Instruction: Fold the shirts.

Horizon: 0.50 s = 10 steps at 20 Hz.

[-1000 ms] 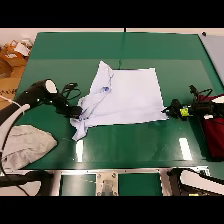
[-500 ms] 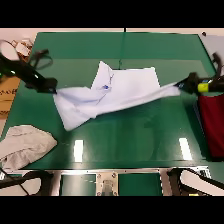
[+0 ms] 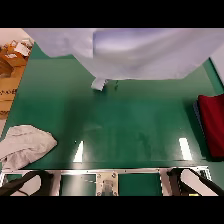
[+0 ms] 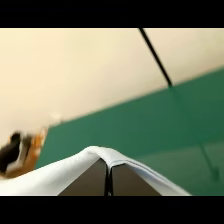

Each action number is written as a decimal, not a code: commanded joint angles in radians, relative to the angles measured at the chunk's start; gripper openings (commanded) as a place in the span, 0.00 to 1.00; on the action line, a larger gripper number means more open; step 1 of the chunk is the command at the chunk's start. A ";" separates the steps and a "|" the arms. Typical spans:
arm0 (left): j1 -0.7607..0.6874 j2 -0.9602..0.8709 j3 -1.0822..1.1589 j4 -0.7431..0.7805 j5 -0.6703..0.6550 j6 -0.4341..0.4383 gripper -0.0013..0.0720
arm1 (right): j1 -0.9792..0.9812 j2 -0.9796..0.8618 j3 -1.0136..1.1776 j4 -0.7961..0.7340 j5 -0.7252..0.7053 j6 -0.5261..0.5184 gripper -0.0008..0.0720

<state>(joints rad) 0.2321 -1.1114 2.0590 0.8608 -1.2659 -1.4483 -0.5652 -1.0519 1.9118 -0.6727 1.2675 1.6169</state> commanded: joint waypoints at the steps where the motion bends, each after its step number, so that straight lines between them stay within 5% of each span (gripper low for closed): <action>1: 0.031 0.132 0.047 -0.031 0.169 -0.043 0.05 | -0.069 0.052 0.134 0.000 -0.049 0.071 0.03; 10: 0.030 0.215 -0.088 -0.008 0.211 -0.050 0.05 | -0.088 0.082 -0.020 0.000 -0.050 0.046 0.03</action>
<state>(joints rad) 0.2611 -0.8997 2.0563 0.8505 -1.0782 -1.4830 -0.6559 -0.9722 1.9705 -0.6716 1.2102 1.6783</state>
